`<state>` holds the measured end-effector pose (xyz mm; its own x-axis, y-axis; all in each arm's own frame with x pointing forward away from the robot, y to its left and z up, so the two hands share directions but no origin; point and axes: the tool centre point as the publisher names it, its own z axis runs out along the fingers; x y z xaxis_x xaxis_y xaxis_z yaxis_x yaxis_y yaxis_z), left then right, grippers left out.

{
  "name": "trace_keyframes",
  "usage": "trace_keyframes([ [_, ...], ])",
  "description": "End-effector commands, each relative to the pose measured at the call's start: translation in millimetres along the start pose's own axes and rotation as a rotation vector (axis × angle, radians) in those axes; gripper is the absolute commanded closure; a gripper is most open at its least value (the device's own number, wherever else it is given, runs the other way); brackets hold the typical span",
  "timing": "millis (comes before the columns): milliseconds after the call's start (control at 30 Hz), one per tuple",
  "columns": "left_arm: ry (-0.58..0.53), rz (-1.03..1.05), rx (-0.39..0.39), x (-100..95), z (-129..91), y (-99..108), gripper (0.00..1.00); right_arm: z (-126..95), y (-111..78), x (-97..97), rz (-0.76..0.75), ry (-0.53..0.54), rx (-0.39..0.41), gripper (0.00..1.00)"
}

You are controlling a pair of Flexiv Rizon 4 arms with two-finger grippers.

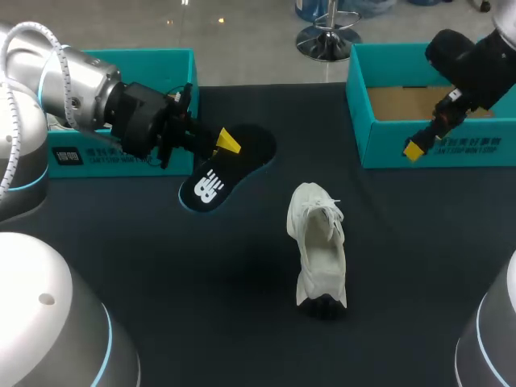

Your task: Take the shoe out of the shoebox, open the shoe tongue, remove and reinsert the insole, then place the shoe into the shoebox

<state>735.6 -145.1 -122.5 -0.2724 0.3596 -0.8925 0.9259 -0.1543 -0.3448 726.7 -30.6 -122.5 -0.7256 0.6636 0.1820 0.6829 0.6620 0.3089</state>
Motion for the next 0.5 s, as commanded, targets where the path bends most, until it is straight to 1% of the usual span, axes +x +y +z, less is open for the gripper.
trace_keyframes([
  [33,0.002,0.000,-0.001,0.0,-0.3,-0.7,1.00,-5.8,-30.1,6.7,-0.047,-0.069,-0.142,0.00],
  [233,0.002,0.000,-0.001,0.0,-0.3,-0.7,1.00,-11.5,-37.7,10.6,-0.072,-0.080,-0.131,0.00],
  [333,0.002,0.000,-0.001,0.0,-0.3,-0.7,1.00,-15.0,-37.8,14.9,-0.092,-0.087,-0.109,0.00],
  [400,0.002,0.000,-0.001,0.0,-0.3,-0.7,1.00,-16.6,-36.9,16.6,-0.057,-0.066,-0.065,0.00],
  [500,0.002,0.000,-0.001,0.0,-0.3,-0.7,1.00,-16.6,-36.9,16.6,-0.057,-0.066,-0.065,0.00],
])
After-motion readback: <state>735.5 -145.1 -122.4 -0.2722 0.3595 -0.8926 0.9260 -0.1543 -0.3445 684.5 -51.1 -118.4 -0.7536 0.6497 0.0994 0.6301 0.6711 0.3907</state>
